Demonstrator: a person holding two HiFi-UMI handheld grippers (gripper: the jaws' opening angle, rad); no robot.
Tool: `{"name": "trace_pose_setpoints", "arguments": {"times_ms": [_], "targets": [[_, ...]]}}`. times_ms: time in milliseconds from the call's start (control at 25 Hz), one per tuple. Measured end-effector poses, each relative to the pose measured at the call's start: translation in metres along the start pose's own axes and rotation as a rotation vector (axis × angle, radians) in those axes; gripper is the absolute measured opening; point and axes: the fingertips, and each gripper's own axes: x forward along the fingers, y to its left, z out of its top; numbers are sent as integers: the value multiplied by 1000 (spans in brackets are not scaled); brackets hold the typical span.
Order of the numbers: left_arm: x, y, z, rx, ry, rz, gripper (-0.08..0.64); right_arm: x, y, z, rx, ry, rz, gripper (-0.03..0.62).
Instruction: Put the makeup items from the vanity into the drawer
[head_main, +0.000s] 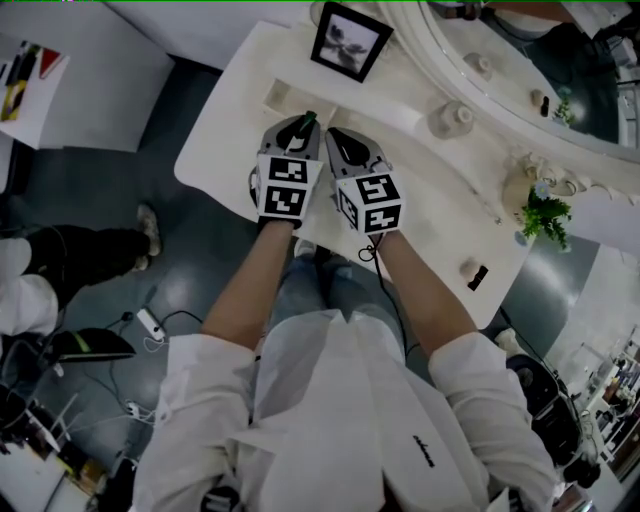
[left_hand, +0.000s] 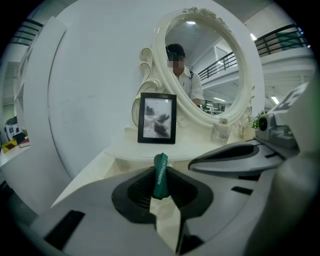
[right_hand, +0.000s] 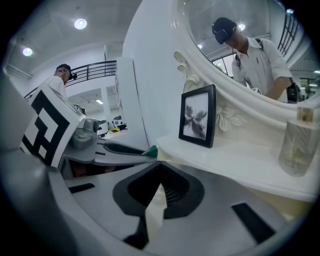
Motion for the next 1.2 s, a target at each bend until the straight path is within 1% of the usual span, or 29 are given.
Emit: {"name": "trace_pose_setpoints", "arguments": {"times_ms": [120,320,600,840,960,1080,1200], "targets": [[7,2,2,1,-1,3,84,8,-5,2,16,3,-11,18],[17,8,6,-15,-2,8,84,20,-11,6,15,11,-24,18],[28,17,7,-11,13,12,86,35,-14,11,7,16,-25,18],[37,18,-2,-32,29,-27,88,44,-19,7,9,28,-36,18],[39,20,-3,-44,21,-32,106,44,-20,6,13,32,-42,18],[41,21,-3,-50,13,-47,158,42,-23,4,29,31,-53,18],[44,18,-4,-43,16,-63,180,40,-27,0,38,33,-63,18]]}}
